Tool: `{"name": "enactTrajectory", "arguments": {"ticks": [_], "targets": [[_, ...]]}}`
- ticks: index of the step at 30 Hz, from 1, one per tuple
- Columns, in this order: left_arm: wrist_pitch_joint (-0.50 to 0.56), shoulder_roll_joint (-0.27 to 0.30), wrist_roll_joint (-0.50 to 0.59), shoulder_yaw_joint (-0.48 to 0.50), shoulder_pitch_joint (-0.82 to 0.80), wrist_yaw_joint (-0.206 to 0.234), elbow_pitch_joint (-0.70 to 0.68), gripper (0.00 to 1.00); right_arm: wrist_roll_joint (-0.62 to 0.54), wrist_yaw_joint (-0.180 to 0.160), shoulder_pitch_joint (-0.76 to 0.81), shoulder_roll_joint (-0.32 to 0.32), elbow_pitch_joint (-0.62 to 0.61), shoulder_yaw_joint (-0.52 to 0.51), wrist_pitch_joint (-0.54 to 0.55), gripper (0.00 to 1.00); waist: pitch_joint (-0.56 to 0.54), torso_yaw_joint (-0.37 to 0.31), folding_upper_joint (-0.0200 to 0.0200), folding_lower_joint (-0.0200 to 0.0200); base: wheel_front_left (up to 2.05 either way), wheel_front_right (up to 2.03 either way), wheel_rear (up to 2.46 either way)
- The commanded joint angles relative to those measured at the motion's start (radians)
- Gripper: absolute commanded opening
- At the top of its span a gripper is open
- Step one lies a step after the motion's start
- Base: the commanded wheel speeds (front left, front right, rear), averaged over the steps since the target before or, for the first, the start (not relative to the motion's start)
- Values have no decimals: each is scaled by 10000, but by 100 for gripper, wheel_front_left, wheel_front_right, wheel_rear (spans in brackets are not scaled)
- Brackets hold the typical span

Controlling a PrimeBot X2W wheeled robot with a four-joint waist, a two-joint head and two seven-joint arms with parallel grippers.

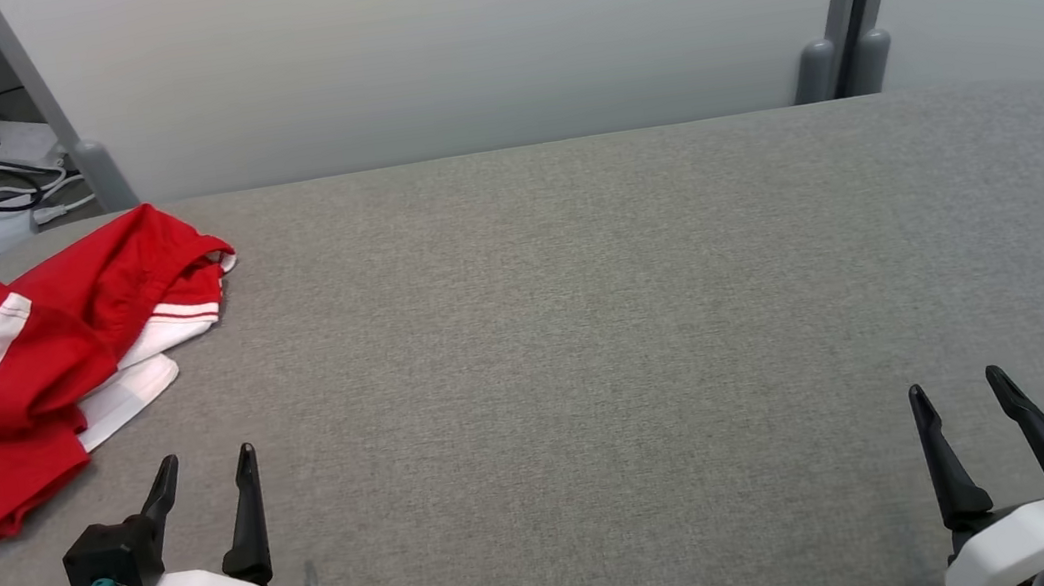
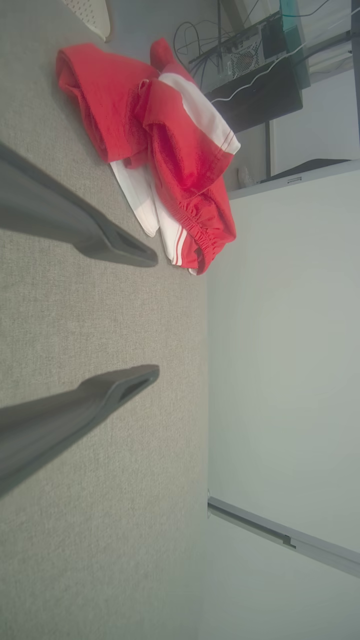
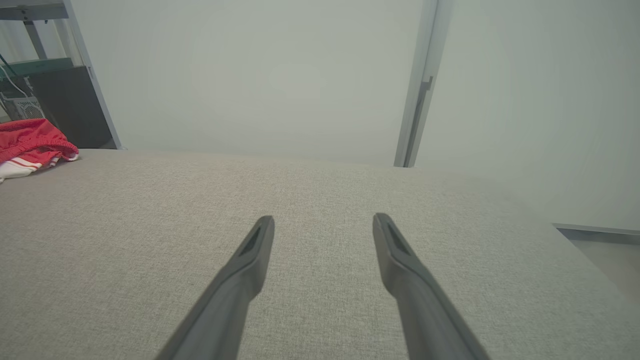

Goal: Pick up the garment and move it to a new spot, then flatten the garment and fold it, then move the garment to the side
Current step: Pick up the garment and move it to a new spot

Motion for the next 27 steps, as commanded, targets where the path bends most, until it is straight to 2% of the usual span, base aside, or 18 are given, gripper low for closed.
{"name": "enactTrajectory", "arguments": {"ticks": [1, 10, 23, 27], "targets": [[-13, 251, -45, 339, -577, 109, -233, 100, 120, 14, -250, -81, -247, 227, -129, 100, 4, 135, 0, 0, 0, 0, 0], [-37, 243, -155, 370, -553, 278, -361, 100, 561, 14, -357, -13, -383, 542, -92, 100, 120, 1219, 0, 0, 0, 0, 0], [-153, 176, -485, 411, -484, 262, -325, 100, 757, 14, -338, 23, -506, 919, -15, 100, 234, 2854, 0, 0, 0, 0, 0], [-171, 158, -501, 346, -454, 269, -307, 100, 831, 14, -269, 43, -515, 968, 0, 100, 151, 3104, 0, 0, 0, 0, 0]]}}
